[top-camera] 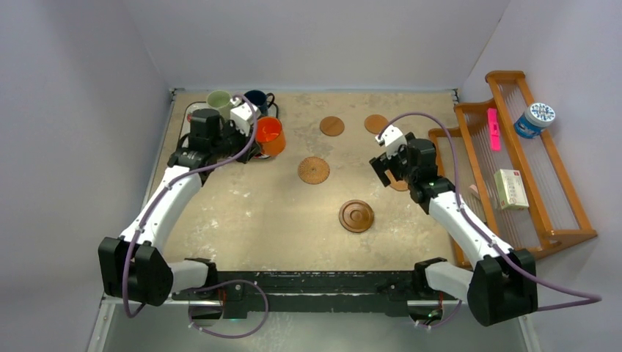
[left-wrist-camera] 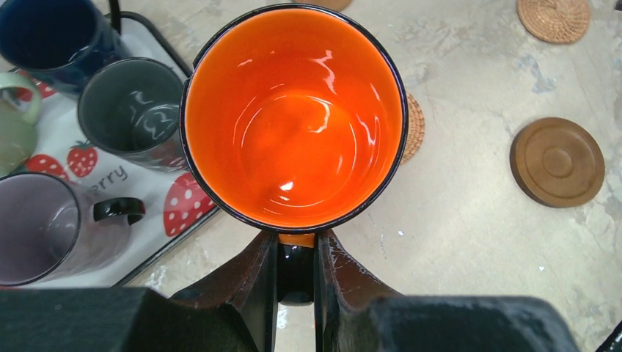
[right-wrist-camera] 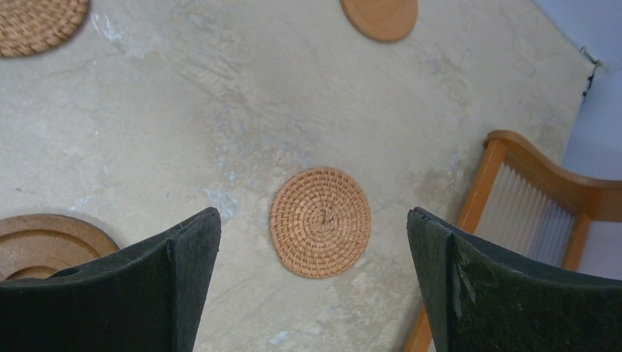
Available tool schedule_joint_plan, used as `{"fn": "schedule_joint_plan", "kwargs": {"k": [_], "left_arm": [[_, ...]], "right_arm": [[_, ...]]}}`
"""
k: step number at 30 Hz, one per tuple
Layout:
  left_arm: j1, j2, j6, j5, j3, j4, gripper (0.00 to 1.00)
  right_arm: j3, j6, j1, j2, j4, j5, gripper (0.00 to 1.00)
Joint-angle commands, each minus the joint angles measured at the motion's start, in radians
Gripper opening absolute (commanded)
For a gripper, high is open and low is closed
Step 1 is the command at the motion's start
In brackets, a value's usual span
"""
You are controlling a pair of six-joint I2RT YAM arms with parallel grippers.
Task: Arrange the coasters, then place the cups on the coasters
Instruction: Place the cup on the coaster.
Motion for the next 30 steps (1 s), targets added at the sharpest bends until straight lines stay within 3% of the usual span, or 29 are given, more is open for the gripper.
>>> {"fn": "schedule_joint_plan", "kwargs": {"k": [1,17,30], "left_arm": [[-0.039,-0.054,0.039,0.057,-0.002,0.087,0.00],[-0.190,-0.074,0.074,0.128,-0.070,0.159,0.00],[-0.333,0.013,0.170,0.133,-0.010,0.179,0.00]], "right_arm": [[-0.059,0.010,-0.029,0.008,0.103,-0.057,0.99],[-0.216,0.113,-0.033,-0.121,0.397,-0.028,0.99],[-0.311,0.213,-0.036,-0.170,0.577,0.026,0.99]]}}
